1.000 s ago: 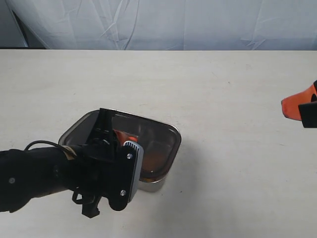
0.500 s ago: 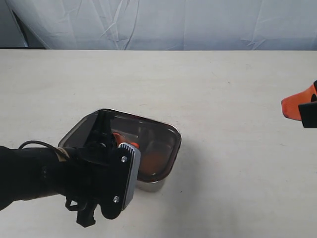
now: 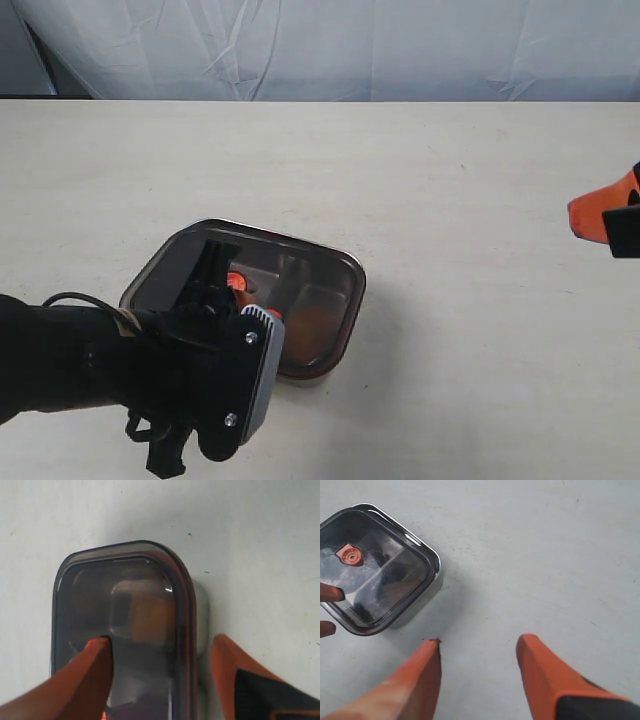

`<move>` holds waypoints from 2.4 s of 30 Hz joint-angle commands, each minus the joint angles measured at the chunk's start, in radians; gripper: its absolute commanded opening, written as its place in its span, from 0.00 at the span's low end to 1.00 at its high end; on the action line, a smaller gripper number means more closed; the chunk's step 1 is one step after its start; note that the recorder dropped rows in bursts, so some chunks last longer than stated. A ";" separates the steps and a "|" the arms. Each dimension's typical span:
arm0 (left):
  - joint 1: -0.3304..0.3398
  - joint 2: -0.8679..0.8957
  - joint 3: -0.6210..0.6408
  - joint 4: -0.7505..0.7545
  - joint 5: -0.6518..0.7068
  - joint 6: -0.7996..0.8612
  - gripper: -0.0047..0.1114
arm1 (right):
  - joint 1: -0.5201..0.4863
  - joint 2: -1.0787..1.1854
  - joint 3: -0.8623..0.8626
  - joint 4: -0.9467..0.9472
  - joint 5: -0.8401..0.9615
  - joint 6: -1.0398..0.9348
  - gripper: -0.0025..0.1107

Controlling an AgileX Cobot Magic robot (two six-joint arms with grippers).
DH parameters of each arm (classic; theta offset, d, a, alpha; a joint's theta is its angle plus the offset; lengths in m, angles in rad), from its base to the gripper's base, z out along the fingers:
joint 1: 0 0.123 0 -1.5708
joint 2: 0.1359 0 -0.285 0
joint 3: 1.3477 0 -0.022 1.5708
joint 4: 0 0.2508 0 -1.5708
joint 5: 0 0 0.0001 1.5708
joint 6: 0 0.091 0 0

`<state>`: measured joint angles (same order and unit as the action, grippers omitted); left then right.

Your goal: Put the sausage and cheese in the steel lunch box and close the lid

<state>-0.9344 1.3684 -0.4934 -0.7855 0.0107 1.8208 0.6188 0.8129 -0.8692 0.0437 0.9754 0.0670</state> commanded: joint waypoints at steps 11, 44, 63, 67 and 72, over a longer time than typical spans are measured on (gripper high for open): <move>-0.002 -0.277 -0.008 -0.662 -0.721 -0.015 0.19 | -0.001 -0.008 -0.003 -0.011 -0.007 -0.003 0.45; 0.705 -0.126 -0.185 -0.887 0.354 0.047 0.04 | -0.001 0.001 -0.003 -0.013 -0.062 0.057 0.45; 0.703 -0.124 -0.187 -0.099 0.745 -0.700 0.04 | -0.001 0.001 -0.003 -0.049 -0.062 0.057 0.45; 0.705 -0.124 -0.187 0.177 0.607 -1.147 0.04 | -0.001 0.001 -0.003 -0.044 -0.058 0.057 0.45; 0.705 -0.117 -0.187 0.588 0.615 -1.619 0.04 | -0.001 0.001 -0.003 -0.044 -0.050 0.057 0.45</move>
<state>-0.2299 1.2426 -0.6749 -0.3955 0.6134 0.4324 0.6188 0.8163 -0.8692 0.0053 0.9212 0.1242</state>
